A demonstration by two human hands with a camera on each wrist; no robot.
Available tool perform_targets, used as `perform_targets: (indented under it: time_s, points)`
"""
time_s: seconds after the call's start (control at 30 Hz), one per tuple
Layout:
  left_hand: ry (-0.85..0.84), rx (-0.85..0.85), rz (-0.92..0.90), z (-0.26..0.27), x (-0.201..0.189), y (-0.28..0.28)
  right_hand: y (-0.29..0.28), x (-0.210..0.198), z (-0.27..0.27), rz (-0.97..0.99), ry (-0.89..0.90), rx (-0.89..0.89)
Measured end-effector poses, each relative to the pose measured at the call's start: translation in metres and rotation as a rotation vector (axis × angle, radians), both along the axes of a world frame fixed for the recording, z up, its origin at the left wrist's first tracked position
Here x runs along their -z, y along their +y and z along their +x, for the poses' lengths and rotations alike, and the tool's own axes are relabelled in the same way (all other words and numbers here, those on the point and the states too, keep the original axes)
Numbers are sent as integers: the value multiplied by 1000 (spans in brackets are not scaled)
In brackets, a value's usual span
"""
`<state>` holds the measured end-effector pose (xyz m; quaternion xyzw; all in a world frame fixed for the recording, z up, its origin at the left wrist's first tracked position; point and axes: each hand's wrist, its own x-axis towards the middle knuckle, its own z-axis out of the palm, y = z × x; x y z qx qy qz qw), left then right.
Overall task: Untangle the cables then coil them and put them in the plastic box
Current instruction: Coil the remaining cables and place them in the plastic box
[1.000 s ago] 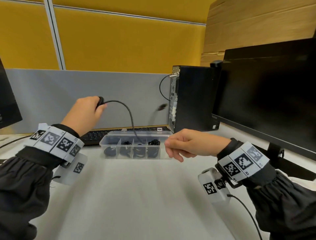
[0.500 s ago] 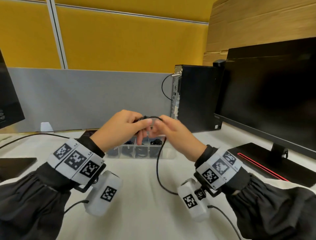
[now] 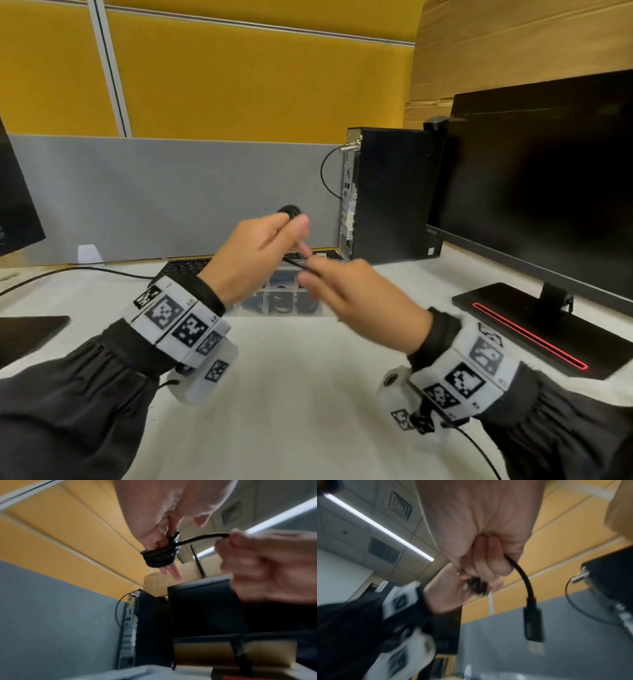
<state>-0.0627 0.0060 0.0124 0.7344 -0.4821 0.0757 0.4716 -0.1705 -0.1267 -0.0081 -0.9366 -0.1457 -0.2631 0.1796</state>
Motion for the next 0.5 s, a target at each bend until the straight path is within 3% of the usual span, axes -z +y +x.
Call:
perform_targets:
  time_s: [0.07, 0.13, 0.27, 0.4, 0.5]
  points:
    - [13, 18, 73, 1, 5, 3, -17, -13, 1, 52, -159, 73]
    - [198, 145, 69, -6, 4, 4, -30, -25, 2, 77, -252, 102]
    - [284, 250, 19, -12, -4, 1, -33, -33, 3, 184, -338, 5]
    - [253, 227, 11, -8, -4, 2, -28, -33, -10, 205, -187, -147]
    - [363, 210, -68, -5, -1, 0, -30, -31, -18, 133, -46, -173]
